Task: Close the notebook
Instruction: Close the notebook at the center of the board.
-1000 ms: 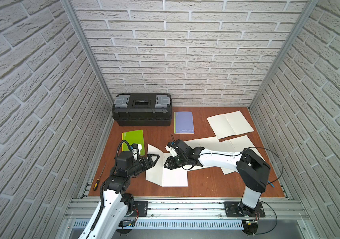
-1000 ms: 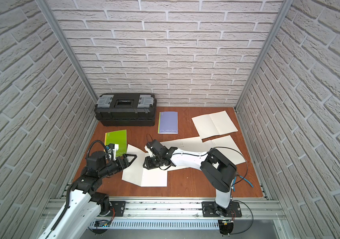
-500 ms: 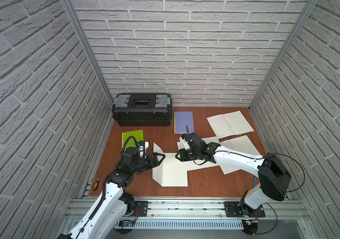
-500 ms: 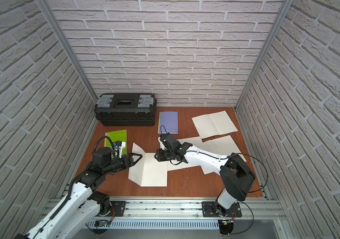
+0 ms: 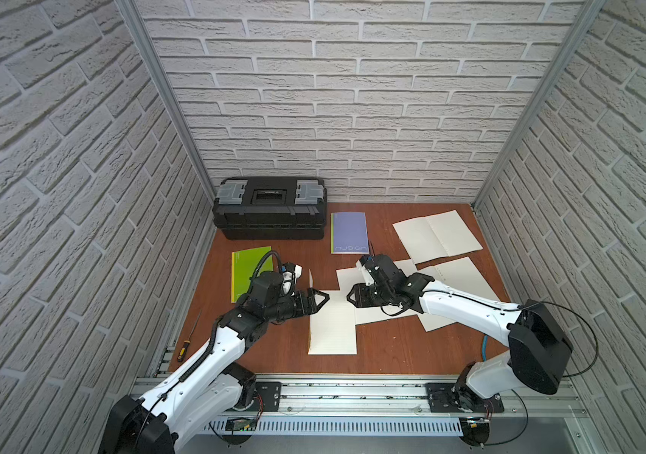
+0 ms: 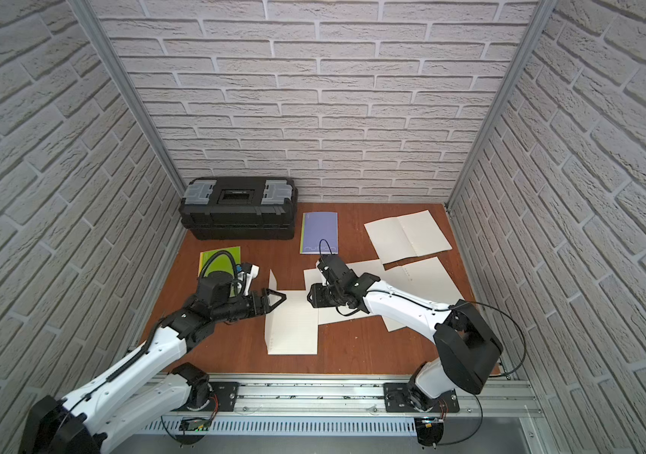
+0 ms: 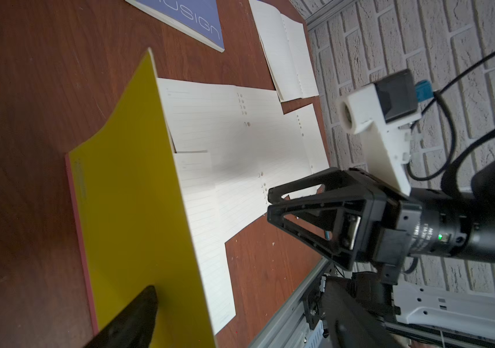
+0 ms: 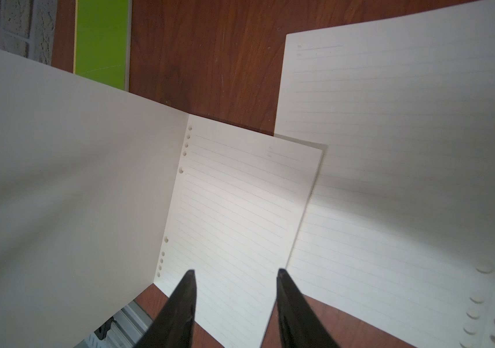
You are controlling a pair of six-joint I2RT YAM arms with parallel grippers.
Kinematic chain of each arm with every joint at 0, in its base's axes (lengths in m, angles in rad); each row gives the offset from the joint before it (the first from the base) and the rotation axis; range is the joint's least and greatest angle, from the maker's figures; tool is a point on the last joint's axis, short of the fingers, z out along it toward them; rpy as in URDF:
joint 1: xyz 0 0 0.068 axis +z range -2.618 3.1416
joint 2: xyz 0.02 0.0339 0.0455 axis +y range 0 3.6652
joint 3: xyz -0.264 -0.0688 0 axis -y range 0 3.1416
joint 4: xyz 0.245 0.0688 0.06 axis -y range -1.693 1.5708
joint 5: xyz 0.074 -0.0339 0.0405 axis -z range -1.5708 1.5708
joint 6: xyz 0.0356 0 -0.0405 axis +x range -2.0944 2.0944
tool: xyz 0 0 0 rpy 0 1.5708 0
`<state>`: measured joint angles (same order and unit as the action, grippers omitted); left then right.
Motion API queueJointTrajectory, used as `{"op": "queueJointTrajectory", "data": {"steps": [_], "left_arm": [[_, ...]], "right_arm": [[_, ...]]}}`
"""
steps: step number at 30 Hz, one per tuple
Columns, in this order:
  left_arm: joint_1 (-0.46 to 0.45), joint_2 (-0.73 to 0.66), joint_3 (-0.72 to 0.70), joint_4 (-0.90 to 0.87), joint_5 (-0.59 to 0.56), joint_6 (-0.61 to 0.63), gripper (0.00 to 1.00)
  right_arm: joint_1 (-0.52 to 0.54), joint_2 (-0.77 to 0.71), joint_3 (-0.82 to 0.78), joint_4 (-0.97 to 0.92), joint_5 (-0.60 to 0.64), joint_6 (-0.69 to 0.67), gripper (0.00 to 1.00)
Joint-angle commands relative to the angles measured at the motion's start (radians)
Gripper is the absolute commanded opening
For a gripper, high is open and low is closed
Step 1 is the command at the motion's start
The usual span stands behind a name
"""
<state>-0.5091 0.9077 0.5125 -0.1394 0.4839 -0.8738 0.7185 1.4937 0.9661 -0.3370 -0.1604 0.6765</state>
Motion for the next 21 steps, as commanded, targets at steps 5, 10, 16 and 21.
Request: {"op": "queueJointTrajectory", "data": {"steps": [5,10,16,21], "left_arm": [[-0.064,0.114,0.065,0.132,-0.002,0.033,0.87],[-0.089,0.188,0.076,0.189,0.018,0.032,0.87],[-0.095,0.228,0.072,0.215,0.019,0.038,0.87],[-0.097,0.279,0.07,0.225,0.019,0.038,0.87]], "right_arm": [[-0.027,-0.059,-0.03,-0.009,0.024,-0.004,0.46],[-0.042,-0.071,-0.041,-0.02,0.03,-0.007,0.46],[-0.067,-0.084,-0.051,-0.029,0.026,-0.011,0.47],[-0.084,-0.084,-0.046,-0.041,0.023,-0.02,0.48]]}}
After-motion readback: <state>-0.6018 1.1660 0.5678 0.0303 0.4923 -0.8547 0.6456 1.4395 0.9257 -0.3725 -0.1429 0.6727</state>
